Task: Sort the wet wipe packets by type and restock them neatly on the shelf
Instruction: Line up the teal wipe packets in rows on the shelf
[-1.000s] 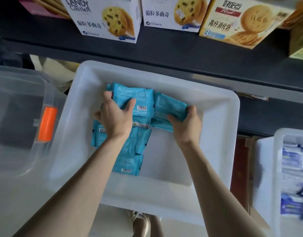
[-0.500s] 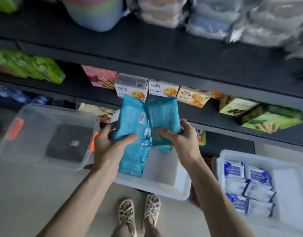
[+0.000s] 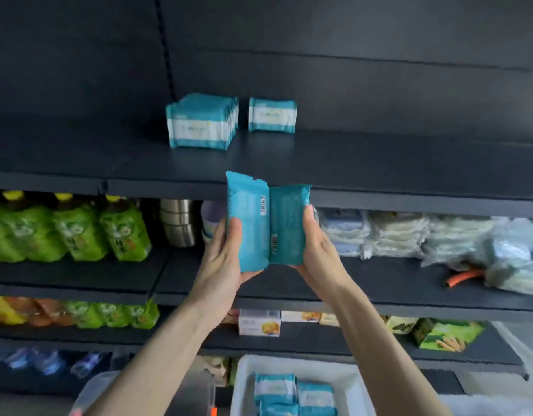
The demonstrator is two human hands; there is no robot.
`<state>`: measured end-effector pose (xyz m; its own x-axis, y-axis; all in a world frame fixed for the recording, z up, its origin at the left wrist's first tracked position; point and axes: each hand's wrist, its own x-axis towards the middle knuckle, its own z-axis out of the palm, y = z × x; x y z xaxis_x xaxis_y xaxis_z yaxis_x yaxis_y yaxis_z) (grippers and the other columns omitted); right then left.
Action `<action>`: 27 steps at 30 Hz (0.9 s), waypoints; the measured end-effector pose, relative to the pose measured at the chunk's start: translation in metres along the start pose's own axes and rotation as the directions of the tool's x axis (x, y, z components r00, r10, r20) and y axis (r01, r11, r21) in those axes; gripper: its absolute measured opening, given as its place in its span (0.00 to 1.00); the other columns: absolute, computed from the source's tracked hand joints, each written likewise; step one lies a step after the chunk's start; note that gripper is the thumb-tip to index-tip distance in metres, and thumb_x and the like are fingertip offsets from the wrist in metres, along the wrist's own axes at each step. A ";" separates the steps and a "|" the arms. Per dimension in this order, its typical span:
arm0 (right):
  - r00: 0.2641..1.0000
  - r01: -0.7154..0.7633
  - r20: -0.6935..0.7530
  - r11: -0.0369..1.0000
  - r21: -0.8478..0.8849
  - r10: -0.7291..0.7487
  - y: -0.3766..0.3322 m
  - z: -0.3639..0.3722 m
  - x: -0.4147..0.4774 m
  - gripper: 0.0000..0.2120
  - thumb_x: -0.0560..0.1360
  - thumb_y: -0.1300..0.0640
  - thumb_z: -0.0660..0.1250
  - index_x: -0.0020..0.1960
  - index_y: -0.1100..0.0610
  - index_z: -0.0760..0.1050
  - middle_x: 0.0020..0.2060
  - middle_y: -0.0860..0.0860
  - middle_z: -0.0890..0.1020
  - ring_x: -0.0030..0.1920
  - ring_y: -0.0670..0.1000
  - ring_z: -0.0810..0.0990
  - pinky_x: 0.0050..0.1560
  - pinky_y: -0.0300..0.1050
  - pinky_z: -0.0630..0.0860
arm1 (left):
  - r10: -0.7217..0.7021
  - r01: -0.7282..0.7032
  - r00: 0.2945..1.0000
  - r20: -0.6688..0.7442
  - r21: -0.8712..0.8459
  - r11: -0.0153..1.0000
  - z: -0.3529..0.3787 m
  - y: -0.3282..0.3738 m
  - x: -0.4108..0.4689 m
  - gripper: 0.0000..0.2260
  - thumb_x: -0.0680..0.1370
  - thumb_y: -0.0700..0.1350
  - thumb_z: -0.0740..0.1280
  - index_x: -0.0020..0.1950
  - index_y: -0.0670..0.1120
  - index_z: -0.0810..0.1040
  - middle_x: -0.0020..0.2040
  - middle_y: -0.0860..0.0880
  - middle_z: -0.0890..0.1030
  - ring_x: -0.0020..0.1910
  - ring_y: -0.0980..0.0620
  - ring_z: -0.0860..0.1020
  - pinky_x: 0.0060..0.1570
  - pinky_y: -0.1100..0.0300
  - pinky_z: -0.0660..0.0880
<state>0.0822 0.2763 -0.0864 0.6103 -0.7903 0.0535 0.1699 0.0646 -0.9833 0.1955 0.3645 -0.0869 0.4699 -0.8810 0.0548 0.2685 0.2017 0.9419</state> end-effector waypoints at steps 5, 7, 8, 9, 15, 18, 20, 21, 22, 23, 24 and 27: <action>0.996 0.077 -0.052 0.997 0.004 -0.077 -0.046 0.030 0.039 0.16 0.81 0.48 0.54 0.58 0.52 0.78 0.55 0.51 0.83 0.57 0.50 0.81 0.57 0.46 0.77 | -0.022 0.031 0.987 0.158 -0.053 0.998 0.000 0.063 0.044 0.13 0.83 0.49 0.54 0.63 0.52 0.74 0.57 0.51 0.82 0.52 0.54 0.82 0.53 0.50 0.79; 0.992 0.124 -0.033 0.992 0.006 -0.123 -0.063 0.033 0.054 0.17 0.78 0.48 0.59 0.61 0.54 0.77 0.56 0.53 0.83 0.57 0.52 0.81 0.57 0.48 0.78 | 0.001 0.009 0.972 0.236 -0.041 0.999 0.001 0.079 0.061 0.12 0.82 0.46 0.56 0.62 0.54 0.75 0.56 0.53 0.83 0.52 0.56 0.81 0.51 0.55 0.79; 0.990 0.138 -0.019 0.990 -0.009 -0.138 -0.073 0.033 0.062 0.18 0.77 0.47 0.60 0.62 0.54 0.77 0.56 0.53 0.83 0.57 0.54 0.81 0.56 0.50 0.78 | 0.018 -0.012 0.965 0.260 -0.025 1.000 0.001 0.084 0.070 0.12 0.82 0.46 0.56 0.61 0.55 0.76 0.56 0.53 0.82 0.54 0.56 0.81 0.53 0.54 0.78; 0.989 0.146 -0.010 0.989 -0.031 -0.146 -0.080 0.032 0.069 0.18 0.76 0.47 0.61 0.62 0.54 0.77 0.56 0.54 0.83 0.56 0.55 0.82 0.56 0.52 0.78 | 0.030 -0.028 0.961 0.276 -0.010 1.000 0.000 0.090 0.079 0.12 0.82 0.46 0.57 0.60 0.56 0.76 0.57 0.54 0.82 0.56 0.55 0.80 0.55 0.52 0.77; 0.987 0.163 0.024 0.985 -0.065 -0.161 -0.107 0.021 0.111 0.20 0.75 0.48 0.64 0.60 0.61 0.78 0.54 0.59 0.83 0.55 0.60 0.82 0.53 0.51 0.78 | -0.028 0.049 0.979 0.204 -0.096 0.994 0.008 0.099 0.130 0.11 0.80 0.45 0.60 0.60 0.47 0.77 0.57 0.46 0.82 0.56 0.48 0.81 0.57 0.48 0.76; 0.989 0.147 0.038 0.988 -0.048 -0.146 -0.109 0.012 0.131 0.27 0.74 0.46 0.68 0.60 0.68 0.75 0.51 0.64 0.82 0.49 0.60 0.82 0.50 0.50 0.78 | -0.035 0.051 0.990 0.139 -0.112 0.992 0.016 0.094 0.155 0.12 0.79 0.46 0.63 0.61 0.45 0.76 0.58 0.43 0.81 0.57 0.46 0.79 0.59 0.47 0.75; 0.992 0.121 0.025 0.992 -0.041 -0.120 -0.108 0.004 0.145 0.33 0.71 0.44 0.70 0.62 0.71 0.71 0.50 0.65 0.81 0.46 0.58 0.81 0.51 0.53 0.75 | -0.030 0.040 0.996 0.083 -0.113 0.993 0.022 0.089 0.171 0.11 0.78 0.48 0.66 0.58 0.45 0.77 0.54 0.45 0.80 0.52 0.48 0.79 0.54 0.52 0.77; 0.994 0.110 0.010 0.993 -0.050 -0.109 -0.108 -0.001 0.152 0.35 0.70 0.43 0.71 0.63 0.70 0.71 0.46 0.62 0.81 0.44 0.56 0.80 0.49 0.52 0.75 | -0.032 0.037 0.998 0.055 -0.099 0.994 0.025 0.088 0.178 0.11 0.77 0.49 0.67 0.56 0.46 0.78 0.50 0.46 0.79 0.47 0.50 0.78 0.49 0.56 0.76; 0.996 0.093 -0.010 0.994 -0.061 -0.094 -0.108 -0.005 0.160 0.36 0.68 0.42 0.72 0.63 0.68 0.71 0.42 0.56 0.80 0.41 0.53 0.79 0.44 0.49 0.74 | -0.031 0.033 0.999 0.027 -0.062 0.998 0.027 0.087 0.185 0.11 0.75 0.52 0.68 0.53 0.46 0.78 0.46 0.47 0.78 0.42 0.51 0.76 0.43 0.58 0.73; 0.996 0.079 -0.029 0.994 -0.080 -0.081 -0.107 -0.010 0.169 0.36 0.66 0.40 0.74 0.62 0.66 0.72 0.37 0.52 0.79 0.37 0.50 0.78 0.39 0.45 0.73 | -0.032 0.032 0.999 -0.002 -0.012 0.999 0.029 0.085 0.192 0.13 0.74 0.54 0.69 0.51 0.46 0.77 0.43 0.47 0.76 0.38 0.53 0.74 0.40 0.59 0.70; 0.996 0.060 -0.054 0.992 -0.109 -0.066 -0.108 -0.014 0.176 0.36 0.64 0.39 0.74 0.60 0.64 0.73 0.34 0.49 0.78 0.33 0.48 0.77 0.35 0.43 0.72 | -0.028 0.029 0.999 -0.038 0.039 0.999 0.031 0.084 0.201 0.16 0.72 0.58 0.69 0.50 0.46 0.77 0.41 0.48 0.77 0.35 0.54 0.74 0.37 0.61 0.69; 0.991 0.058 -0.100 0.969 -0.241 -0.084 -0.108 -0.027 0.201 0.25 0.70 0.40 0.70 0.49 0.62 0.71 0.30 0.50 0.74 0.25 0.46 0.72 0.26 0.39 0.67 | 0.003 0.017 0.990 -0.140 0.142 0.990 0.032 0.078 0.227 0.21 0.69 0.63 0.69 0.47 0.47 0.74 0.39 0.52 0.79 0.37 0.56 0.76 0.39 0.60 0.71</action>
<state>0.1659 0.0936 0.0258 0.5131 -0.8501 0.1185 0.0131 -0.1303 -0.9914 0.2964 0.1662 0.0096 0.5837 -0.8119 0.0107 0.1545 0.1240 0.9802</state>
